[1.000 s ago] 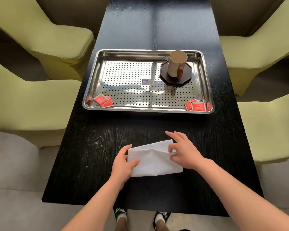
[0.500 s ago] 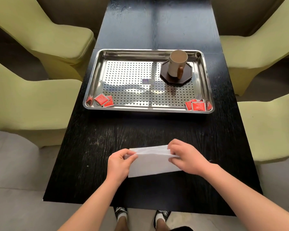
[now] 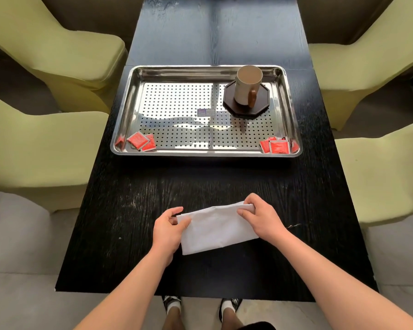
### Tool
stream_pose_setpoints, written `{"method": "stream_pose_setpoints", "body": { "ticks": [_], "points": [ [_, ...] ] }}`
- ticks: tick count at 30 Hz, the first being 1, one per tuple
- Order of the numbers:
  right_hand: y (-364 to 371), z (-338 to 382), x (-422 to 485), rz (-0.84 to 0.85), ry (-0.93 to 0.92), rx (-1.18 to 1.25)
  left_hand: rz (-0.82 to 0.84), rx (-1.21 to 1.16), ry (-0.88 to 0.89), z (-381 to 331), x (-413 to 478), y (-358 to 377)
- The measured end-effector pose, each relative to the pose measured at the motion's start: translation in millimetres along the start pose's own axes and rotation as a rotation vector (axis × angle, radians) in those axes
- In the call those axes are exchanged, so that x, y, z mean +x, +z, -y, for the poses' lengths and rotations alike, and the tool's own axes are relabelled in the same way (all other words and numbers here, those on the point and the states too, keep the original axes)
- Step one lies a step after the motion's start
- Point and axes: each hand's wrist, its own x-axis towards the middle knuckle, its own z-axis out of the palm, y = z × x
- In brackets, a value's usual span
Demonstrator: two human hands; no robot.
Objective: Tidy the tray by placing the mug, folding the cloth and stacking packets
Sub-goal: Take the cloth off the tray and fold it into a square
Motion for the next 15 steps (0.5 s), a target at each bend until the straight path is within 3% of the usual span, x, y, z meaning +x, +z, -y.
{"method": "stream_pose_setpoints", "body": {
  "ticks": [9, 15],
  "points": [
    [3, -3, 3, -0.014, 0.11, -0.047, -0.031, 0.156, -0.028, -4, 2, 6],
    [9, 1, 8, -0.114, 0.16, -0.083, -0.147, 0.298, -0.083, -11, 6, 13]
  ]
}}
